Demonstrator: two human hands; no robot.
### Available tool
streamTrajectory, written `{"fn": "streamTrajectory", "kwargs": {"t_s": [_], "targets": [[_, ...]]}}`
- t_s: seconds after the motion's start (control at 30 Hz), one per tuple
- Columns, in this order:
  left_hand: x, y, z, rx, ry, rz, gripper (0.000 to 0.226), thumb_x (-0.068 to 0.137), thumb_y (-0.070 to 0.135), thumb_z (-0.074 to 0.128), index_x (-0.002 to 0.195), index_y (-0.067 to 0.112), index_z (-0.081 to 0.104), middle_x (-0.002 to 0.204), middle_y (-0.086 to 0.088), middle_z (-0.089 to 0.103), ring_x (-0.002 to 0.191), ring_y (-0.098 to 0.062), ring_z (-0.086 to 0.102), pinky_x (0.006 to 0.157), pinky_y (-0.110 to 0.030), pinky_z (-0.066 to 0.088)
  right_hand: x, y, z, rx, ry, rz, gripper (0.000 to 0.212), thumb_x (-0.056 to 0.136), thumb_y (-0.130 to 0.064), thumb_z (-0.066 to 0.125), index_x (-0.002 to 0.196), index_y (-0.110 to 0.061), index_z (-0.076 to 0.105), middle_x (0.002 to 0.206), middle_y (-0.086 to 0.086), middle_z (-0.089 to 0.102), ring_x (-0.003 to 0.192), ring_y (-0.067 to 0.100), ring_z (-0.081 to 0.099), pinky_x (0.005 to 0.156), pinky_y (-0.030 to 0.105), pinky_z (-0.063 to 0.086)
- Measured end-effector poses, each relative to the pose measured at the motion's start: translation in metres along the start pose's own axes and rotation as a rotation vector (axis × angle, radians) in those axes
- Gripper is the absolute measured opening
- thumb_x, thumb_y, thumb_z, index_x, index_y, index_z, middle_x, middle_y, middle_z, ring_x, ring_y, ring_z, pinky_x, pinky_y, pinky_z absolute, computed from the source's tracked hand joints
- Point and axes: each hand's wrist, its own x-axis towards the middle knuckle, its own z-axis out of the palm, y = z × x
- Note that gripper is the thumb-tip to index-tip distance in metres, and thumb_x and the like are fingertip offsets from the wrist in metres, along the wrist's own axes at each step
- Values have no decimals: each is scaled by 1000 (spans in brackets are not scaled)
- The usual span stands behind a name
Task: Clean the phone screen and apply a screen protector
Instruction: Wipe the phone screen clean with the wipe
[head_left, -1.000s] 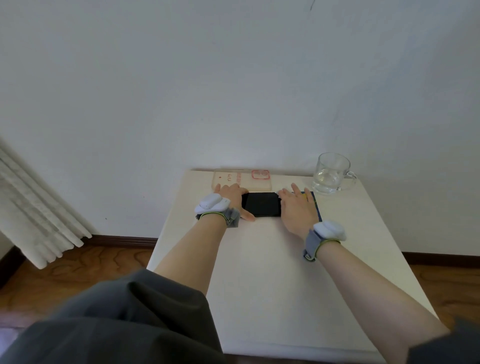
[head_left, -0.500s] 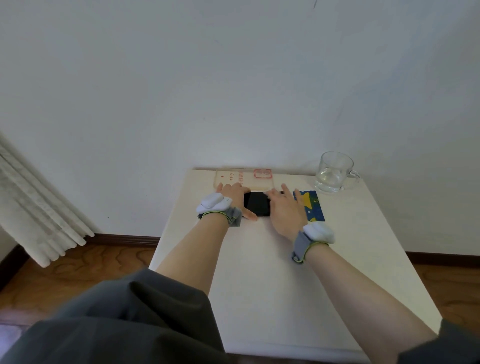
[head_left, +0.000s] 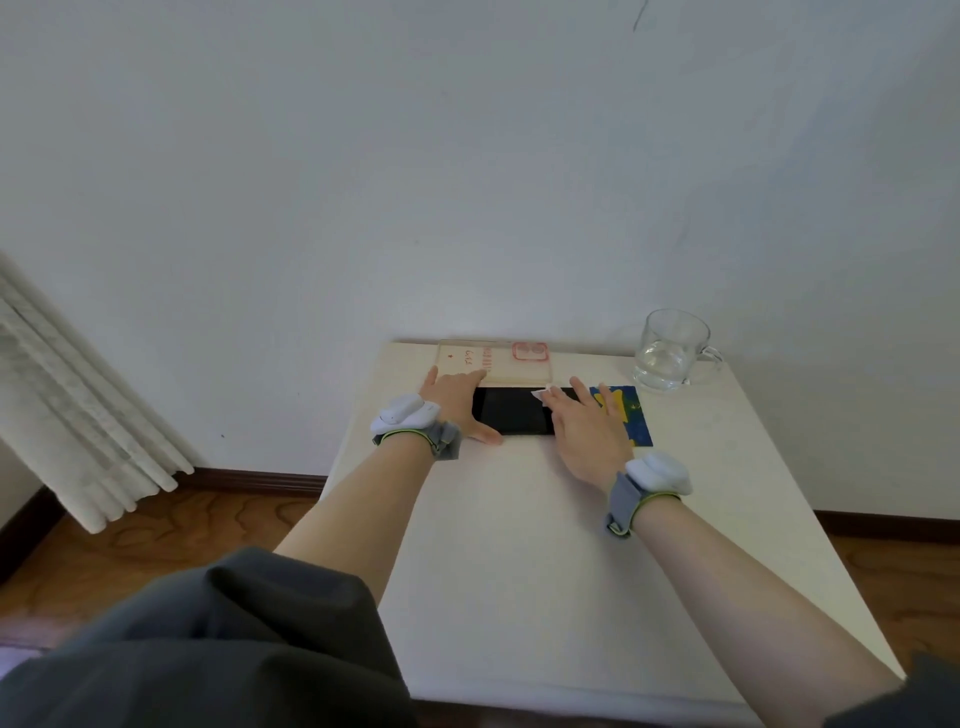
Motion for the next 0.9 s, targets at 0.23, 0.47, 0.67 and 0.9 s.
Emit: {"fn": "streamTrajectory", "kwargs": {"t_s": [0.23, 0.47, 0.67, 0.9], "targets": [[-15, -27, -11, -73, 59, -37, 82, 71, 45, 76, 140, 23, 38, 139, 4, 49, 137, -15, 33, 119, -39, -7, 0, 0, -2, 10, -11, 10, 45, 102, -17, 23, 146, -22, 29, 156, -6, 28, 148, 17, 9, 120, 41, -1], [-10, -21, -14, -28, 20, -31, 85, 72, 43, 76, 143, 21, 35, 135, 6, 52, 137, -15, 32, 119, -41, -7, 14, -29, -1, 52, -17, -4, 44, 102, -16, 21, 144, -22, 32, 153, -6, 31, 147, 16, 13, 119, 41, 3], [-9, -22, -17, -46, 37, -24, 74, 68, 40, 78, 134, 25, 49, 131, 7, 55, 132, -15, 38, 118, -41, -7, 18, -75, 6, 113, -33, -217, 45, 102, -16, 23, 145, -25, 32, 155, -7, 28, 147, 13, 13, 119, 41, 1], [-8, -24, -15, -92, 31, -50, 77, 66, 40, 81, 134, 25, 47, 130, 8, 54, 132, -13, 39, 118, -41, -7, 29, -58, 4, 48, -41, -67, 46, 102, -17, 22, 147, -23, 27, 157, -6, 26, 149, 16, 7, 119, 43, -2]]}}
